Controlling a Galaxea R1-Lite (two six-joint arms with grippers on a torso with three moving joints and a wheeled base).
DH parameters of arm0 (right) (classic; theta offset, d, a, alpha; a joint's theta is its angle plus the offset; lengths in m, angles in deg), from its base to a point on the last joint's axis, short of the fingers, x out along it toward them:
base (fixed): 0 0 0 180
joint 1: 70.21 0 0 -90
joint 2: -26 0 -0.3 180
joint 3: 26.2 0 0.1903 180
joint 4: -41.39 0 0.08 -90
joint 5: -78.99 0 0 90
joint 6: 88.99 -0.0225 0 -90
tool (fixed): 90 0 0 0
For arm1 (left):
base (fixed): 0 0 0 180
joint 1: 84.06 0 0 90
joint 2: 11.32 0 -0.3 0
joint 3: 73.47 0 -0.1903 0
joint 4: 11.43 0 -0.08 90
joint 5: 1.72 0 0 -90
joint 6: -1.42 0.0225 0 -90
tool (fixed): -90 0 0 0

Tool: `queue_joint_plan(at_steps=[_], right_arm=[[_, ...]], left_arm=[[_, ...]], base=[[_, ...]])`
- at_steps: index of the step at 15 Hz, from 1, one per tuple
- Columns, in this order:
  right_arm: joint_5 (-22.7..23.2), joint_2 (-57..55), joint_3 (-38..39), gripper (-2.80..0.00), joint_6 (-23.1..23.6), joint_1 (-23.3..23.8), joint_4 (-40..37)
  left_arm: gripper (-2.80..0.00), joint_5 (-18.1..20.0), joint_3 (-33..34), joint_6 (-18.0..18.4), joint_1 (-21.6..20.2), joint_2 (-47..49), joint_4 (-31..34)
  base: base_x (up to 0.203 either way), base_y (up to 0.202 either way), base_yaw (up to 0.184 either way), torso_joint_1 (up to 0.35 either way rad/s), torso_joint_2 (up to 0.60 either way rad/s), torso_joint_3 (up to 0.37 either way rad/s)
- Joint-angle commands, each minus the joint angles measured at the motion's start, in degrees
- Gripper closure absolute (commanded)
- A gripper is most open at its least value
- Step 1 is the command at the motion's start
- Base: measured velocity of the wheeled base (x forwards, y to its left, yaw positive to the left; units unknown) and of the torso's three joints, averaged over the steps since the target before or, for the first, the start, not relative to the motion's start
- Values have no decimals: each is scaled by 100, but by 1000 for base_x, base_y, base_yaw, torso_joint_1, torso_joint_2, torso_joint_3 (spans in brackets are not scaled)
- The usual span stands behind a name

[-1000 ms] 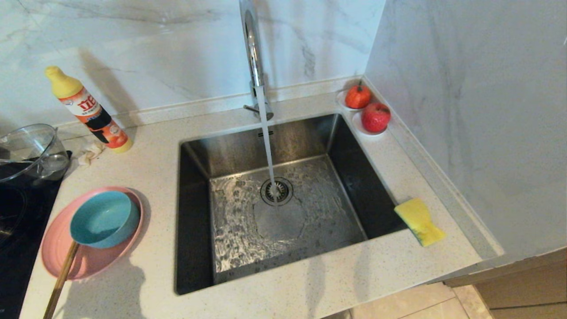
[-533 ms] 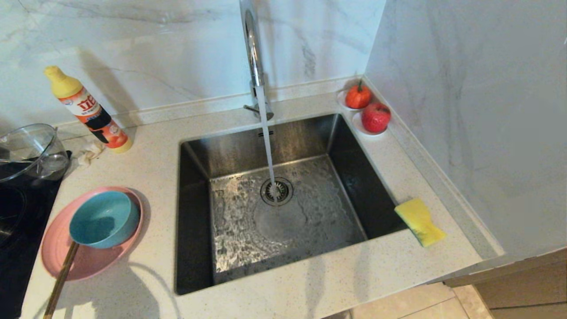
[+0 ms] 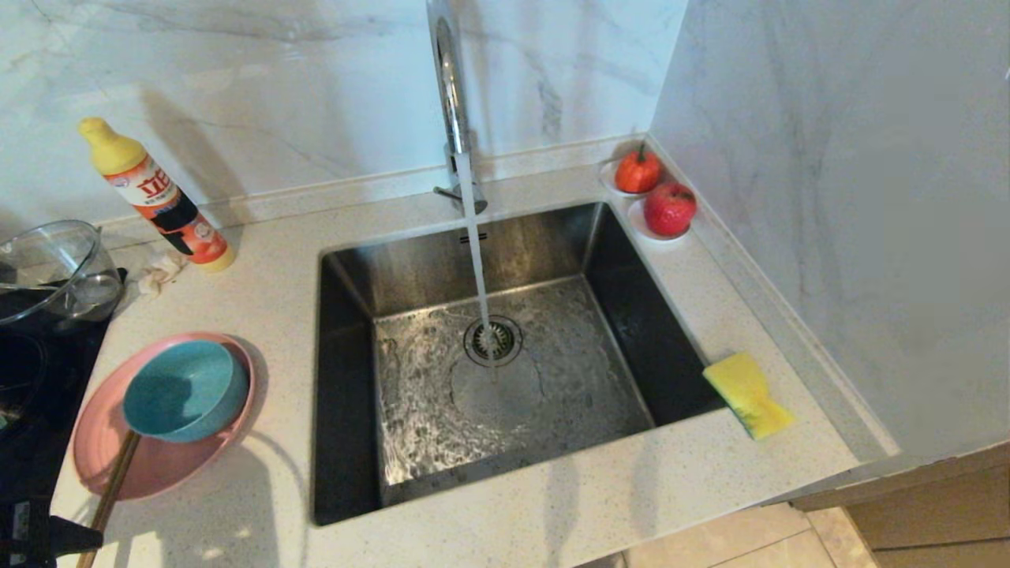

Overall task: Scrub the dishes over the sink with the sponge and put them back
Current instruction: Rinse the chopsticks

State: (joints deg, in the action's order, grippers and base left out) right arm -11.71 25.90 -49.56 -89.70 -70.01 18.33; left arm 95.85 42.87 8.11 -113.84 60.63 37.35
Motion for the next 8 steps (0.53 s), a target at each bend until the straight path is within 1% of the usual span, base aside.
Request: queue_joint_plan(at_steps=[1,8], right_arm=[[0,-7,0,0,0,5,5],[0,-7,0,0,0,-3,5]], left_arm=[[-280,-8,32,-105,-10,270,60],[-280,16,182,-492,-10,676,53]], base=[[0,0,0,0,0,0],[0,0,0,0,0,0]])
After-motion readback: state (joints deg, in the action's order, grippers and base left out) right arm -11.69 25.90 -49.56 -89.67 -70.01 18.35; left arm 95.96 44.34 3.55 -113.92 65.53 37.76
